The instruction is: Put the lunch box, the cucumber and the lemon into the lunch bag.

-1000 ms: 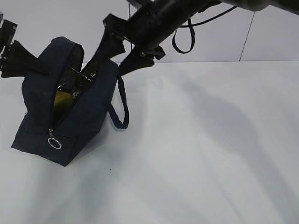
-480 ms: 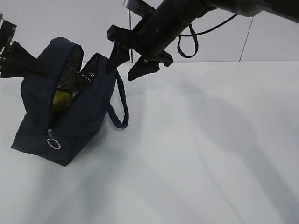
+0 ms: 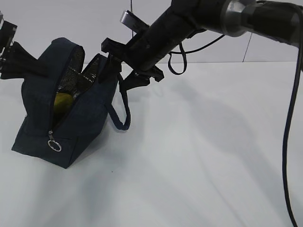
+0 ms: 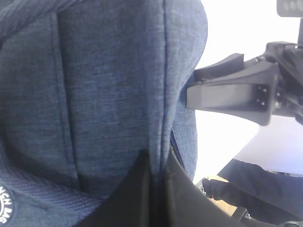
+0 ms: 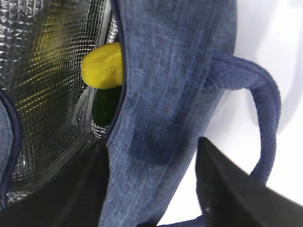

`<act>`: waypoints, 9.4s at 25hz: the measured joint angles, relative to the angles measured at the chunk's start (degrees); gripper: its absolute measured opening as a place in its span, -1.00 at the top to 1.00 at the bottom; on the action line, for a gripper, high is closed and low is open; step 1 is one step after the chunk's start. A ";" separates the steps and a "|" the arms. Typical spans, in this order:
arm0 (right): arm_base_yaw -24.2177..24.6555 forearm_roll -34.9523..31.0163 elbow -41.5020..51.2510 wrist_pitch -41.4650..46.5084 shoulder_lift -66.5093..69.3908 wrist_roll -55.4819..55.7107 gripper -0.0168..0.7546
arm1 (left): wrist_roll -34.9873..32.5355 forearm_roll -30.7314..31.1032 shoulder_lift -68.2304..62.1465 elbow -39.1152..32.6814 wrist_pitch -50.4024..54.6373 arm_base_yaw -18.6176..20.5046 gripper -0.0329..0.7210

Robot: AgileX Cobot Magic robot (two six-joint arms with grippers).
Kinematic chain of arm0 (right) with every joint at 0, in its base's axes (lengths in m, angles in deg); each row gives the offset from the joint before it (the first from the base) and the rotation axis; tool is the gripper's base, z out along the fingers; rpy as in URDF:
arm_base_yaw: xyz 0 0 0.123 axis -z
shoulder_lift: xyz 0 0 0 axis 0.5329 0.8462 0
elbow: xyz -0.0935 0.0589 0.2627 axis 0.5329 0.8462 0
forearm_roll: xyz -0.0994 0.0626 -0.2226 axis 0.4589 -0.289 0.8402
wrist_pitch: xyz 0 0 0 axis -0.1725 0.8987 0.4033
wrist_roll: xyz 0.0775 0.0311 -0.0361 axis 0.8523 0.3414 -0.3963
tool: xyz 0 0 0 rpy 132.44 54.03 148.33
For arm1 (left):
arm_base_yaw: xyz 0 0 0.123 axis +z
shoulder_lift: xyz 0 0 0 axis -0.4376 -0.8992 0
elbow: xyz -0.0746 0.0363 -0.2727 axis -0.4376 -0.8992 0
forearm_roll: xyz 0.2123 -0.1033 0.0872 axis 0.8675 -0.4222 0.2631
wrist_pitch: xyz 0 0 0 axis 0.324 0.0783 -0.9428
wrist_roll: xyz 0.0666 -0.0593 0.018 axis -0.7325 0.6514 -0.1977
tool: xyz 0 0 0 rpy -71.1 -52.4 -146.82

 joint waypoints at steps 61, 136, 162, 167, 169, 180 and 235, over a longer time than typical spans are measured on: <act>0.09 50.95 -0.02 11.38 -10.41 7.27 0.93 | -7.19 -24.51 -11.12 0.00 -10.53 -24.24 0.91; 0.29 47.67 50.30 -14.15 -68.24 3.49 -0.33 | 22.19 29.72 6.86 23.15 2.95 -19.44 0.23; 0.29 46.75 93.67 -66.45 -83.42 3.35 -0.19 | 31.78 47.32 19.43 12.41 4.20 -35.99 0.33; 0.29 48.42 100.67 -80.50 -82.12 3.35 -0.05 | 31.90 47.61 20.62 8.82 4.20 -36.51 0.33; 0.29 48.80 102.10 -82.47 -80.72 3.70 -0.04 | 32.25 48.46 21.00 8.14 4.09 -36.54 0.33; 0.29 48.86 102.38 -91.94 -61.70 8.65 -0.02 | 32.72 49.66 21.00 8.05 4.02 -36.54 0.33; 0.29 61.01 93.89 -126.84 -17.12 9.22 -0.01 | 32.72 51.59 21.00 8.05 4.02 -36.54 0.33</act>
